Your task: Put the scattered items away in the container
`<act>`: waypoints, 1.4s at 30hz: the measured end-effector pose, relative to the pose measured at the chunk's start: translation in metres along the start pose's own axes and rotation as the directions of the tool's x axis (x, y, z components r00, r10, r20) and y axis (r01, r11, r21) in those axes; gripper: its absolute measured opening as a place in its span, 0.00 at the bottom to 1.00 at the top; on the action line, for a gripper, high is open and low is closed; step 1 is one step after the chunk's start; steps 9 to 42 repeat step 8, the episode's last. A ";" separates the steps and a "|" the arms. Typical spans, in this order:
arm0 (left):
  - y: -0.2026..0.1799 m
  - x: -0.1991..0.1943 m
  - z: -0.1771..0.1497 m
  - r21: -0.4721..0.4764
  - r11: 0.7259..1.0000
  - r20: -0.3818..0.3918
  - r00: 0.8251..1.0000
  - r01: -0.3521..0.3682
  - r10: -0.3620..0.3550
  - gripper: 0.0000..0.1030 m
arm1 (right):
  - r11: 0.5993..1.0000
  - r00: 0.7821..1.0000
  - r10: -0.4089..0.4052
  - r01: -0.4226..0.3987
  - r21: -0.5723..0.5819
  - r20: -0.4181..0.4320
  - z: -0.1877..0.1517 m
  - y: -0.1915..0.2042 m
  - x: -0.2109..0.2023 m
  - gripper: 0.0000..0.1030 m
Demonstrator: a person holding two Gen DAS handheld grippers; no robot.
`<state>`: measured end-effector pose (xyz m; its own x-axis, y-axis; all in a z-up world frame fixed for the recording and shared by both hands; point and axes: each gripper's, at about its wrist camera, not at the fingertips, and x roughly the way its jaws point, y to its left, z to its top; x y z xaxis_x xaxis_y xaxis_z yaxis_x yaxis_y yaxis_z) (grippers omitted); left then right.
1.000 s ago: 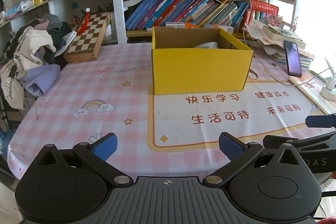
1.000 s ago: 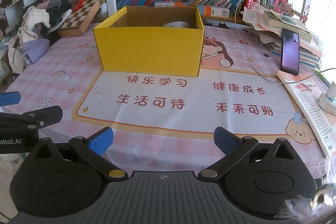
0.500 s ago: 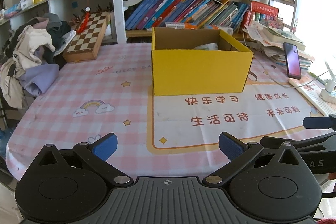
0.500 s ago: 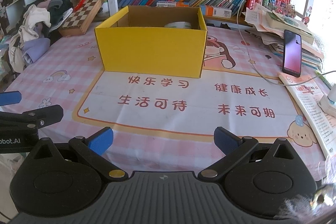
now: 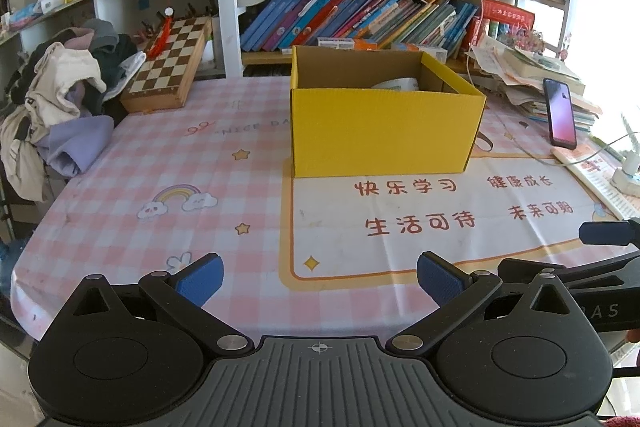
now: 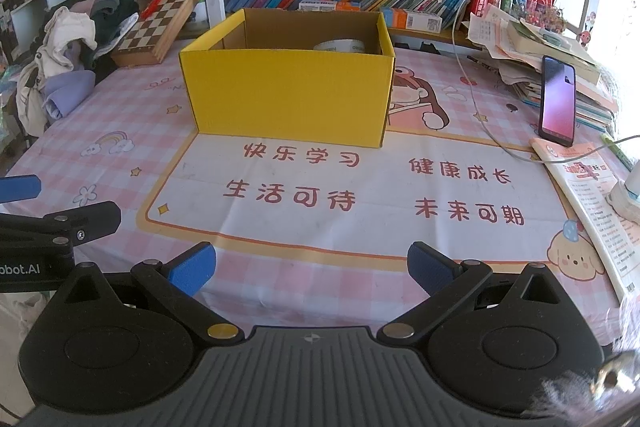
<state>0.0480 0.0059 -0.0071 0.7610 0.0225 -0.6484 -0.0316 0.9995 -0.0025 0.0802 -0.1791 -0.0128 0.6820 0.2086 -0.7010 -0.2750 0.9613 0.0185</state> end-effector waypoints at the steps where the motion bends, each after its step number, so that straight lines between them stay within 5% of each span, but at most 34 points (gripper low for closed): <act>1: 0.000 0.000 0.000 -0.001 1.000 0.000 1.000 0.001 -0.001 1.00 | 1.000 1.000 0.000 0.000 0.000 0.000 0.000 0.000 0.000 1.00; 42: 0.003 0.001 0.001 -0.019 1.000 0.004 1.000 0.025 -0.025 1.00 | 1.000 1.000 0.004 -0.004 -0.003 -0.004 0.001 0.000 0.001 1.00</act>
